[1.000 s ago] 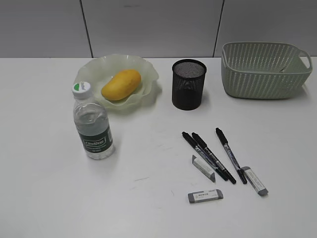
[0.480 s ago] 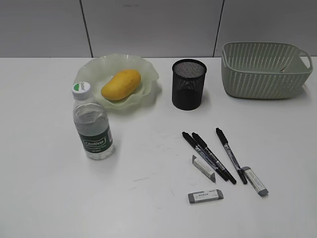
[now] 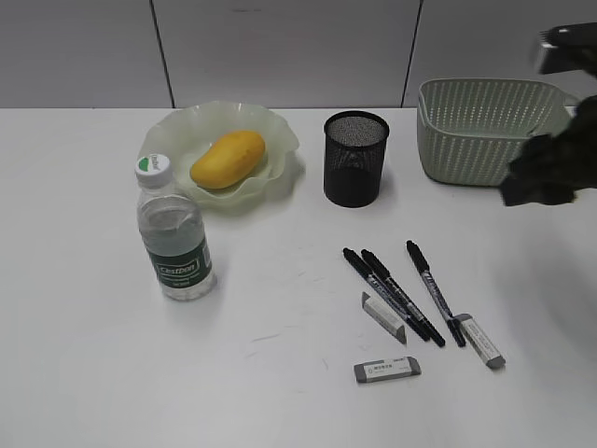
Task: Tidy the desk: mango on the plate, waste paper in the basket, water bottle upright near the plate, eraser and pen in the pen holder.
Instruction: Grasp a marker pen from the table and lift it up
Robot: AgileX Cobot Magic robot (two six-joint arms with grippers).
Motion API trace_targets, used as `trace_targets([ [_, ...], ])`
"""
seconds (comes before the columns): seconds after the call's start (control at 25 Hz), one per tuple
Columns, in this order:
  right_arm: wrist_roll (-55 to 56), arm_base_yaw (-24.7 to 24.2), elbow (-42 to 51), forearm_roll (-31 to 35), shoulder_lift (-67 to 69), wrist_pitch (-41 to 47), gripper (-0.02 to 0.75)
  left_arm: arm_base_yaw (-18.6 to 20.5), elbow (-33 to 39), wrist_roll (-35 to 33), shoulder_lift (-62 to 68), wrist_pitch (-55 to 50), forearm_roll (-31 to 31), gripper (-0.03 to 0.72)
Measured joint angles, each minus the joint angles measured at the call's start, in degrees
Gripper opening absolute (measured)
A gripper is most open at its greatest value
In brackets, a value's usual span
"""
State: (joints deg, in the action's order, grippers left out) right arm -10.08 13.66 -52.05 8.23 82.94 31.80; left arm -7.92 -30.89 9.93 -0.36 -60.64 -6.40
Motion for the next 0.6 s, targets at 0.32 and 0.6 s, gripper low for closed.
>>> trace_targets([
  [0.32, 8.17, 7.48, -17.24, -6.43, 26.65, 6.65, 0.459, 0.0, 0.0, 0.0, 0.0, 0.0, 0.22, 0.361],
  [0.6, 8.75, 7.49, -23.95, -6.18, 37.5, 8.69, 0.455, 0.0, 0.0, 0.0, 0.0, 0.0, 0.27, 0.36],
])
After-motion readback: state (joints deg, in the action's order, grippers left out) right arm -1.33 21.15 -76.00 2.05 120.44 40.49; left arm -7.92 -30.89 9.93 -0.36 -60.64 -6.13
